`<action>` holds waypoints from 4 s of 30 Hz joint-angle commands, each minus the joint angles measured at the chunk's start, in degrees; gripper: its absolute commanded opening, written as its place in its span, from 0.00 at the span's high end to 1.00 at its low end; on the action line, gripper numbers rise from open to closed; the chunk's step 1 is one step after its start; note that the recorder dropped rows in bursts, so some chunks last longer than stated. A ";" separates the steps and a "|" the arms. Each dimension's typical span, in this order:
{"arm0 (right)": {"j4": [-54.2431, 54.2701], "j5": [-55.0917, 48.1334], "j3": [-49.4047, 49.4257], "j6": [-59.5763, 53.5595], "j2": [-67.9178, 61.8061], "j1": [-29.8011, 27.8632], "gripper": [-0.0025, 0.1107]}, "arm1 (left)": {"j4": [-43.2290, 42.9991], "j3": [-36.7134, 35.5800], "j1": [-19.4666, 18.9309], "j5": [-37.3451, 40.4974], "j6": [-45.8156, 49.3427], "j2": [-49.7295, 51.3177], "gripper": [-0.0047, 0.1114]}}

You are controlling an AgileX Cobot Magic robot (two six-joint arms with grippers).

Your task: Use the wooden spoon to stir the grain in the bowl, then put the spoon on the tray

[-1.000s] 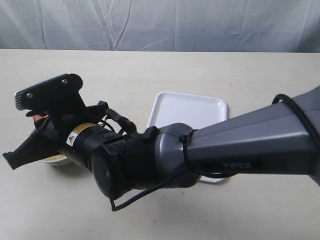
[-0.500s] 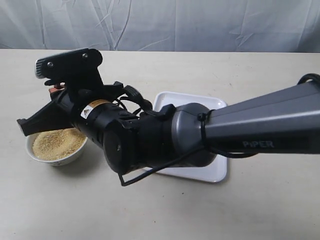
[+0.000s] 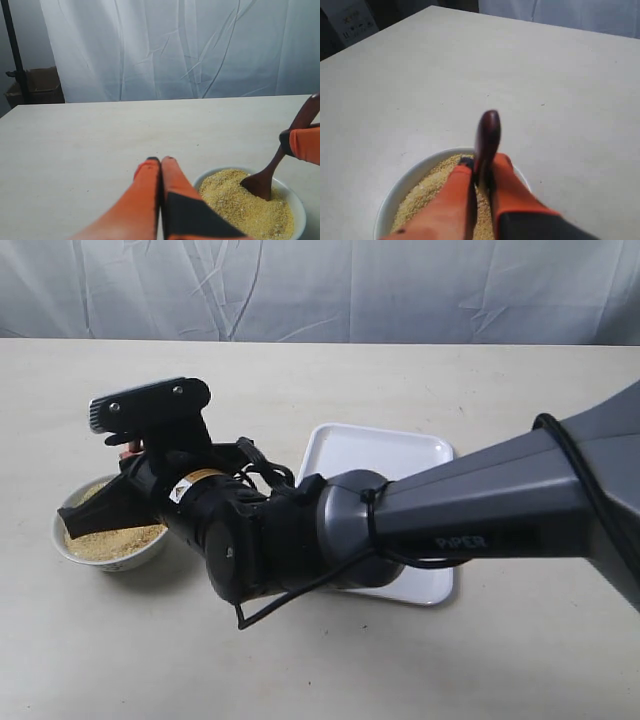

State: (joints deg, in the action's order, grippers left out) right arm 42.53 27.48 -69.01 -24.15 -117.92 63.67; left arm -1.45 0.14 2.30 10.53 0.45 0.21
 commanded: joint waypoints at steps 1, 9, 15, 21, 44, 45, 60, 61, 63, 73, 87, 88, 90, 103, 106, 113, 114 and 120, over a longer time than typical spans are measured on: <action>-0.62 -1.67 0.04 1.86 -0.05 0.56 0.98 | -0.15 -0.14 0.07 -0.27 -0.01 -0.21 0.96; -0.93 -1.67 0.04 1.86 0.38 1.94 0.98 | -0.15 -0.14 0.07 -0.27 -0.01 -0.21 0.96; -0.93 -1.16 0.04 1.86 2.55 2.33 0.98 | -0.15 -0.14 0.07 -0.27 -0.01 -0.21 0.96; -0.66 0.35 0.04 0.54 4.50 2.00 0.98 | -0.15 -0.14 0.07 -0.27 -0.01 -0.21 0.96; 1.83 -0.04 0.04 0.40 1.18 1.88 0.98 | -0.15 -0.14 0.07 -0.27 -0.01 -0.21 0.96; 1.99 0.91 0.04 0.32 1.18 1.88 0.98 | -0.15 -0.14 0.07 -0.27 -0.01 -0.21 0.96; 6.93 2.04 0.04 -7.65 4.11 0.80 0.98 | -0.15 -0.14 0.07 -0.27 -0.01 -0.21 0.96; 7.04 1.76 0.04 -7.65 3.50 0.80 0.98 | -0.15 -0.14 0.07 -0.27 -0.01 -0.21 0.96; 7.87 1.45 0.04 -7.65 2.50 0.80 0.98 | -0.15 -0.14 0.07 -0.27 -0.01 -0.21 0.96; 7.88 -1.67 0.04 -6.75 1.09 1.68 0.98 | -0.15 -0.14 0.07 -0.27 -0.01 -0.21 0.96; 5.26 -1.43 0.04 -9.98 5.65 1.97 0.98 | -0.15 -0.14 0.07 -0.27 -0.01 -0.21 0.96; 5.26 -2.29 0.04 -10.95 5.65 1.97 0.98 | -0.15 -0.14 0.07 -0.27 -0.01 -0.21 0.96; 5.26 -4.12 0.04 -16.78 5.65 1.97 0.98 | -0.15 -0.14 0.07 -0.27 -0.01 -0.21 0.96; 9.82 -9.04 0.04 -16.22 12.59 0.56 0.98 | -0.15 -0.14 0.07 -0.27 -0.01 -0.21 0.96; 9.82 -21.08 0.04 -16.22 16.21 -3.64 0.98 | -0.15 -0.14 0.07 -0.27 -0.01 -0.21 0.96; 15.88 -48.05 0.04 -16.11 23.03 -20.32 0.98 | -0.15 -0.14 0.07 -0.27 -0.01 -0.21 0.96; 16.46 -52.39 0.04 -16.11 23.34 -24.08 0.98 | -0.15 -0.14 0.07 -0.27 -0.01 -0.21 0.96; 21.36 -76.56 0.04 -16.11 20.91 -43.44 0.98 | -0.15 -0.14 0.07 -0.27 -0.01 -0.21 0.96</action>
State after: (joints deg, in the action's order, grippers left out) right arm 62.93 -41.56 -69.01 -40.04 -96.06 26.12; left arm -1.45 0.14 2.30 10.53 0.45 0.21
